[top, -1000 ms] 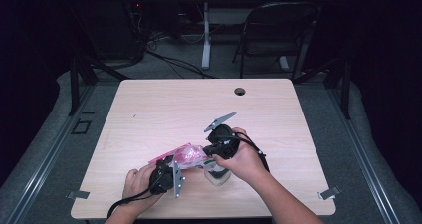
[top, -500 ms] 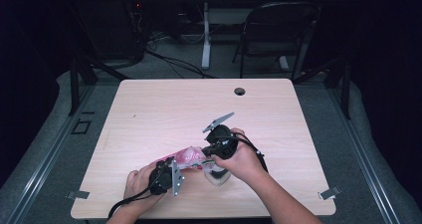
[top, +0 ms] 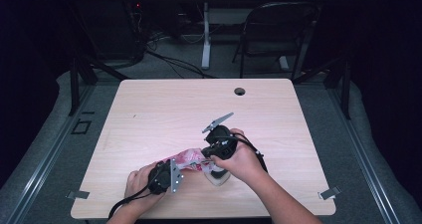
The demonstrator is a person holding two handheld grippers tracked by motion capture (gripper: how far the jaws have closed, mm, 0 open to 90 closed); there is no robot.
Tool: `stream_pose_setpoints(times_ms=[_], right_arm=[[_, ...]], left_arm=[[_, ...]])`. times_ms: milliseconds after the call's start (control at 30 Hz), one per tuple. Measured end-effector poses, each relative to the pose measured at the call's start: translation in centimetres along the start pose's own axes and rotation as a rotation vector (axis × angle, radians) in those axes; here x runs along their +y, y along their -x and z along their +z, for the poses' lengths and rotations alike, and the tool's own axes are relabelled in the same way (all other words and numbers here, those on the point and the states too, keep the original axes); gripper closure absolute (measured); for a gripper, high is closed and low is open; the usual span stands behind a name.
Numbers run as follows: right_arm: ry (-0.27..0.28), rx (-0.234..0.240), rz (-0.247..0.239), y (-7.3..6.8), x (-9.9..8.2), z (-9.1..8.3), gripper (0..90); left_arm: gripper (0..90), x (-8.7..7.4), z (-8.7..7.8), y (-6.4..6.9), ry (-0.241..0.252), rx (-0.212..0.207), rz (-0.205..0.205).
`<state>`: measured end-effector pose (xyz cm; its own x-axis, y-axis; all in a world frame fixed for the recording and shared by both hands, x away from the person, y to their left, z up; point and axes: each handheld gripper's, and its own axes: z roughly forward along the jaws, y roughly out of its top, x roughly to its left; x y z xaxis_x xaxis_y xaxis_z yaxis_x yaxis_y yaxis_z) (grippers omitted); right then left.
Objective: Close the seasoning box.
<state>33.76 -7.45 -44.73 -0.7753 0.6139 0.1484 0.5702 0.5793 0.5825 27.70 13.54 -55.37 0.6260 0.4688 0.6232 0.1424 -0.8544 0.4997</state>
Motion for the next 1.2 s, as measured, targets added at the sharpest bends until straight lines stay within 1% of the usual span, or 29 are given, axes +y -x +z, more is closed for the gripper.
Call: stream_pose_setpoints(times_ms=[100,133,167,200,333,367,633,867,1033,1067,1200], right_arm=[[0.025,0.01,0.011,0.0,0.0,-0.1,84.2],[0.027,0.014,0.01,0.1,0.0,-0.2,81.6],[0.027,0.014,0.01,0.1,0.0,-0.2,81.6],[0.043,0.024,0.018,0.1,0.0,-0.5,77.8],[0.053,0.03,0.019,0.1,0.0,-0.7,74.1],[0.063,0.027,0.023,0.1,0.0,-0.7,73.4],[0.073,0.031,0.018,0.0,0.1,-1.1,72.5],[0.079,0.026,0.02,0.1,0.1,-1.2,71.8],[0.103,0.028,0.024,0.2,0.0,-1.4,71.0],[0.108,0.028,0.022,0.2,0.0,-1.6,71.0],[0.128,0.026,0.031,0.4,0.0,-2.1,70.7]], left_arm=[[84.3,-0.1,0.0,-0.2,0.005,-0.01,-0.012],[84.1,-0.1,0.0,-0.2,0.005,-0.013,-0.015],[84.1,-0.1,0.0,-0.2,0.005,-0.013,-0.015],[84.1,-0.2,0.1,-0.2,0.003,-0.016,-0.023],[84.4,-0.3,0.2,-0.3,0.006,-0.029,-0.034],[84.4,-0.3,0.2,-0.3,0.006,-0.029,-0.035],[84.8,-0.4,0.2,-0.4,0.007,-0.045,-0.056],[84.9,-0.6,0.3,-0.8,0.01,-0.069,-0.088],[85.0,-0.7,0.3,-0.9,0.012,-0.077,-0.102],[84.9,-0.7,0.3,-1.0,0.014,-0.085,-0.116],[85.0,-0.9,0.4,-1.2,0.016,-0.097,-0.137]])
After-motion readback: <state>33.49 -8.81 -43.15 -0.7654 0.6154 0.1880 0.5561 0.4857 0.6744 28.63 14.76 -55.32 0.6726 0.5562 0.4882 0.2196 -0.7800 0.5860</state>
